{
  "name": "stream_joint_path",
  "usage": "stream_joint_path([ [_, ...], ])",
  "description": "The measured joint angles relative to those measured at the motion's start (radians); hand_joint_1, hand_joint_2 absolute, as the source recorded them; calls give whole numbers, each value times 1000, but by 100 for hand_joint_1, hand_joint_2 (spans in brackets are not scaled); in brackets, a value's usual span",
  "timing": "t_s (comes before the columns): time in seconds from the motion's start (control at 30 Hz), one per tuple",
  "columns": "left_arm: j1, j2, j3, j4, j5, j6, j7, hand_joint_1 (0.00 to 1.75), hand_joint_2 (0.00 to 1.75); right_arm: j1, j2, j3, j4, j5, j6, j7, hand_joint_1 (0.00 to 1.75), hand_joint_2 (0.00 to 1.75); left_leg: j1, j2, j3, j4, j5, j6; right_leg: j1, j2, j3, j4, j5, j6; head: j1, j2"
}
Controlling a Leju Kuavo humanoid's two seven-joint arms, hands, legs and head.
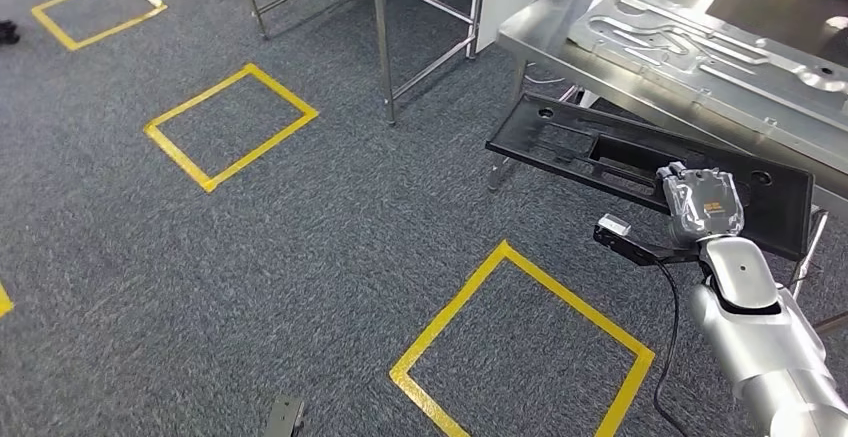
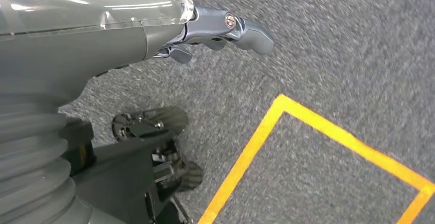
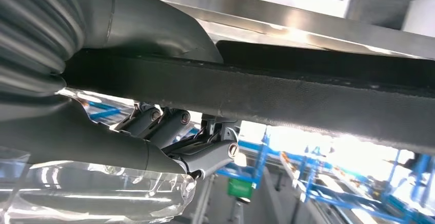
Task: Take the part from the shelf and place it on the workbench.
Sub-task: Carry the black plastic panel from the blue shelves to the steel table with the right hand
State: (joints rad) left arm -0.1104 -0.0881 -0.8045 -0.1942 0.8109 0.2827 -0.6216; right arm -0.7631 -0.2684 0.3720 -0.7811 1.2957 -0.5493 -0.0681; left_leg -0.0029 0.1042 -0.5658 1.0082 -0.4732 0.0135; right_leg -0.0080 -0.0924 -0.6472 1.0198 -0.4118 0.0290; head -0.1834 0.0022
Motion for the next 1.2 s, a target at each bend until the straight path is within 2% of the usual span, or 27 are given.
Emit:
stream_joint_path([
  [0.07, -1, 0, 0, 0, 0, 0, 0, 0, 175, -3, 2, 1, 6, -1, 0, -1, 175, 175, -1, 18, 6, 0, -10, -12, 1, 27, 0, -2, -1, -15, 0, 0],
  [0.13, -2, 1, 0, 0, 0, 0, 1, 0, 175, -6, 4, 2, 11, -1, -1, -3, 175, 175, 5, -18, -3, 35, -38, -22, -4, 54, 3, -5, -1, -28, 0, 0],
  [0.2, 2, 1, 0, 0, 1, 2, 2, 0, 175, -14, 10, 4, 16, 0, -2, -2, 175, 175, 11, -73, -52, 145, -95, -26, -5, 82, 5, -5, -1, -39, 0, 0],
  [0.23, 5, 1, 0, 1, 2, 2, 2, 0, 175, -19, 14, 6, 21, 3, -2, 1, 175, 175, 11, -85, -87, 214, -122, -27, -3, 98, 5, -4, -1, -42, 0, 0],
  [0.27, 8, 1, 0, 1, 2, 3, 3, 0, 175, -25, 17, 8, 28, 7, -1, 4, 175, 175, 11, -91, -118, 269, -136, -27, -1, 115, 5, -3, -2, -44, 0, 0],
  [0.3, 10, 1, 0, 1, 3, 2, 2, 0, 175, -34, 19, 11, 37, 11, 2, 8, 175, 175, 11, -94, -136, 292, -130, -25, 1, 132, 5, -1, -3, -45, 0, 0],
  [0.33, 10, 1, 0, 1, 3, 2, 2, 0, 175, -47, 21, 14, 46, 14, 6, 13, 175, 175, 11, -98, -137, 276, -104, -21, 2, 150, 5, 1, -3, -45, 0, 0],
  [0.37, 10, 2, 0, 2, 3, 0, 2, 0, 175, -65, 21, 16, 55, 17, 14, 18, 175, 175, 10, -107, -122, 225, -64, -14, 4, 167, 4, 4, -4, -45, 0, 0],
  [0.43, 11, 3, 0, 3, 2, -6, 2, 0, 175, -115, 20, 19, 76, 21, 42, 28, 175, 175, 11, -156, -76, 97, 5, 3, 3, 198, 1, 8, -5, -42, 0, 0],
  [0.5, 12, 4, 0, 5, -1, -13, 2, 0, 175, -174, 15, 21, 101, 31, 79, 37, 175, 175, 10, -189, -51, 36, 23, 10, -4, 224, -6, 10, -3, -31, -1, 0],
  [0.57, 8, 3, -1, 6, -3, -21, 2, 0, 175, -222, -6, 23, 126, 40, 107, 46, 175, 175, 9, -175, -44, 24, 24, 12, -10, 246, -11, 7, 1, -14, -1, 0],
  [0.6, 5, 3, -1, 6, -4, -26, 3, 0, 175, -239, -21, 23, 136, 43, 115, 49, 175, 175, 10, -165, -40, 16, 28, 16, -10, 238, -13, 9, 0, -7, 0, 0],
  [0.67, 1, 0, -3, 6, -7, -35, 7, 0, 175, -274, -45, 24, 156, 52, 127, 60, 175, 175, 15, -142, -32, -1, 36, 23, -5, 183, -38, 57, -31, 3, 0, 0],
  [0.7, 0, -1, -4, 6, -9, -39, 12, 0, 175, -292, -52, 24, 167, 61, 135, 69, 175, 175, 14, -129, -29, -5, 36, 26, -6, 146, -64, 108, -58, 7, 0, 0],
  [0.73, 0, -2, -4, 6, -12, -43, 18, 0, 175, -308, -56, 26, 181, 76, 147, 81, 175, 175, 13, -115, -28, -5, 35, 27, -8, 122, -96, 170, -85, 11, 0, 0],
  [0.77, -2, -2, -4, 6, -15, -45, 23, 0, 175, -323, -56, 29, 196, 93, 161, 93, 175, 175, 14, -99, -27, -4, 33, 27, -11, 110, -124, 224, -102, 16, 0, 0],
  [0.8, -6, -2, -5, 6, -19, -47, 27, 0, 175, -337, -57, 33, 214, 114, 177, 108, 175, 175, 15, -85, -26, -3, 30, 26, -16, 103, -140, 251, -103, 20, 0, 0],
  [0.83, -10, -2, -5, 6, -21, -48, 30, 0, 175, -352, -57, 39, 233, 135, 195, 123, 175, 175, 15, -71, -25, 0, 27, 25, -20, 97, -138, 246, -88, 24, 0, 0],
  [0.87, -13, -2, -5, 6, -21, -48, 31, 0, 175, -369, -57, 45, 251, 155, 210, 137, 175, 175, 16, -57, -25, 4, 22, 22, -25, 88, -118, 204, -58, 28, 0, 0],
  [0.93, -18, -1, -4, 6, -21, -45, 29, 0, 175, -412, -57, 57, 283, 187, 233, 164, 175, 175, 14, -31, -24, 15, 10, 11, -25, 49, -55, 78, -2, 30, 0, 0],
  [0.97, -18, 0, -4, 6, -20, -42, 26, 0, 175, -435, -57, 63, 296, 201, 243, 176, 175, 175, 11, -18, -23, 19, 3, 5, -22, 35, -33, 34, 12, 26, 0, 0],
  [1.0, -17, 1, -4, 6, -20, -40, 22, 0, 175, -457, -57, 71, 311, 217, 254, 189, 175, 175, 7, -7, -20, 22, -2, -2, -19, 29, -22, 12, 15, 20, 0, 0],
  [1.03, -15, 2, -4, 6, -19, -37, 19, 0, 175, -478, -57, 79, 325, 232, 266, 200, 175, 175, 4, 3, -16, 20, -5, -8, -14, 35, -23, 13, 12, 12, 0, 0],
  [1.07, -13, 3, -4, 6, -19, -36, 16, 0, 175, -497, -58, 88, 339, 245, 282, 210, 175, 175, 4, 14, -10, 19, -9, -14, -14, 50, -23, 12, 11, 5, 0, 0],
  [1.1, -12, 3, -4, 6, -19, -35, 15, 0, 175, -517, -60, 98, 352, 254, 302, 219, 175, 175, 5, 13, -6, 20, -15, -20, -16, 62, -22, 11, 11, -2, 0, 0],
  [1.17, -10, 3, -4, 6, -19, -33, 12, 0, 175, -563, -62, 123, 372, 261, 344, 234, 175, 175, 11, -27, -20, 62, -49, -27, -21, 83, -20, 9, 11, -14, 0, 0],
  [1.2, -7, 3, -4, 6, -18, -33, 10, 0, 175, -585, -62, 137, 382, 261, 362, 239, 175, 175, 13, -56, -43, 114, -79, -28, -23, 93, -19, 8, 10, -19, 0, 0],
])
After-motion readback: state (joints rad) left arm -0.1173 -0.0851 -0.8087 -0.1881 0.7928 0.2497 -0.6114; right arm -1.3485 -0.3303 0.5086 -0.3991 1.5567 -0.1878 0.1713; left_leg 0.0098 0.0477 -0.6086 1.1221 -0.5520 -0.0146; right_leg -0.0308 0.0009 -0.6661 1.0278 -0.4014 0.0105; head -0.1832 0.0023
